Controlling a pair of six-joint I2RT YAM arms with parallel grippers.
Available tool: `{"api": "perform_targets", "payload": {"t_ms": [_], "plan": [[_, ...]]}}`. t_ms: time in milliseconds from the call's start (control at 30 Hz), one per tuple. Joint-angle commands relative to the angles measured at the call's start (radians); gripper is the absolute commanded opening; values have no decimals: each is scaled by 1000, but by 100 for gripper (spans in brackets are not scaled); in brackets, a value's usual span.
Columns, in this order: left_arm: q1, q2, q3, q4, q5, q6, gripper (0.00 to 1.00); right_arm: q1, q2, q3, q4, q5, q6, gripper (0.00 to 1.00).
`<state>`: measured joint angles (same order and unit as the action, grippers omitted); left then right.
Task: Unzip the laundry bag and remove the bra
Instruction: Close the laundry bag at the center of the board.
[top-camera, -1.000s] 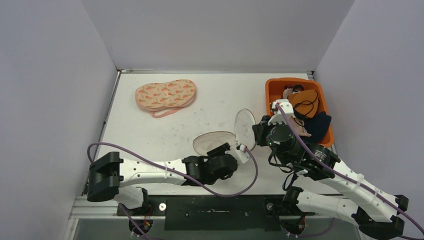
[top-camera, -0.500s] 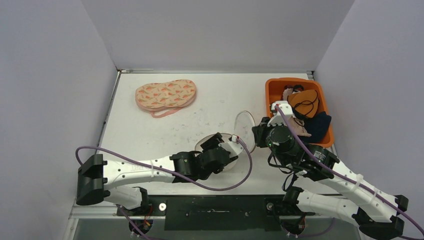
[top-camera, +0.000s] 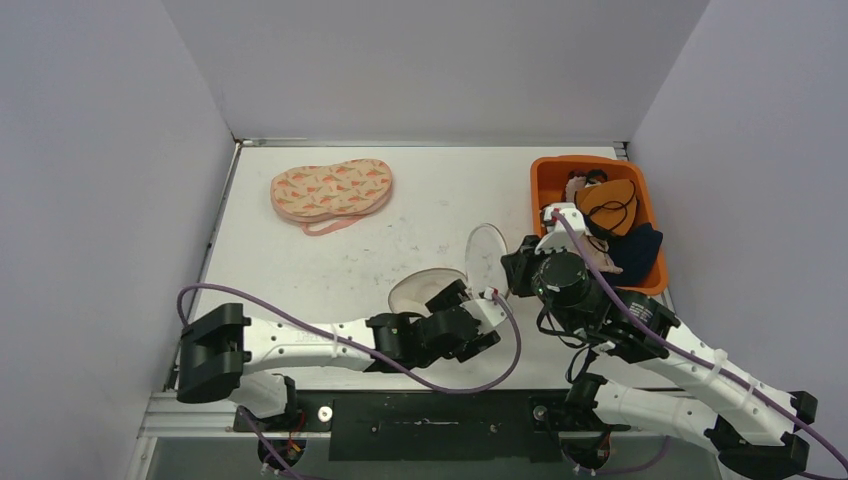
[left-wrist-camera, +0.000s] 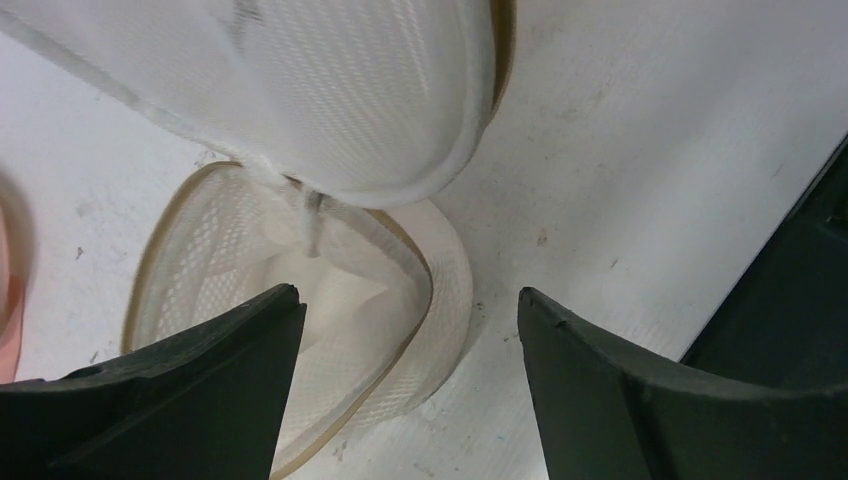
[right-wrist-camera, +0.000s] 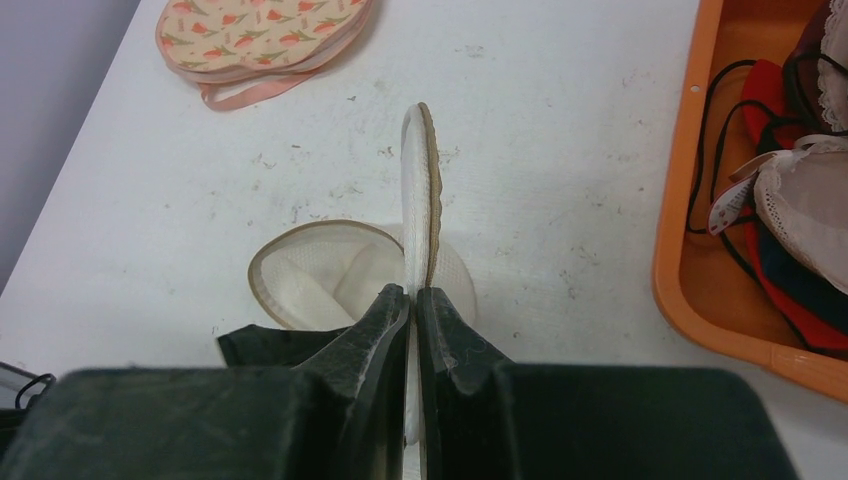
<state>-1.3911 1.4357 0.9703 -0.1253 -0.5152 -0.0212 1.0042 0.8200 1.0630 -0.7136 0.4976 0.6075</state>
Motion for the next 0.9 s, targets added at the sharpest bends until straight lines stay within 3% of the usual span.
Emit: {"api": "perform_targets", "payload": {"t_ms": [0,100,367,433,600,867], "plan": [[14,86,29,65,-27,-25,75,8,-31,-1,34,-32,25,5],[24,115,39,60,-62,-26,72,7,-38,1,28,-37,31,5],[40,12,-9,110,-117,-12,35,8,-45,8,11,-17,25,5],[42,-25,-11,111,-129,-4,30,8,-44,6,10,-13,25,5],[56,-101,-11,103,-157,5,24,8,-48,-1,10,-11,25,5],[133,-204,-58,61,-210,-97,35,8,-52,-4,0,0,25,5]]}}
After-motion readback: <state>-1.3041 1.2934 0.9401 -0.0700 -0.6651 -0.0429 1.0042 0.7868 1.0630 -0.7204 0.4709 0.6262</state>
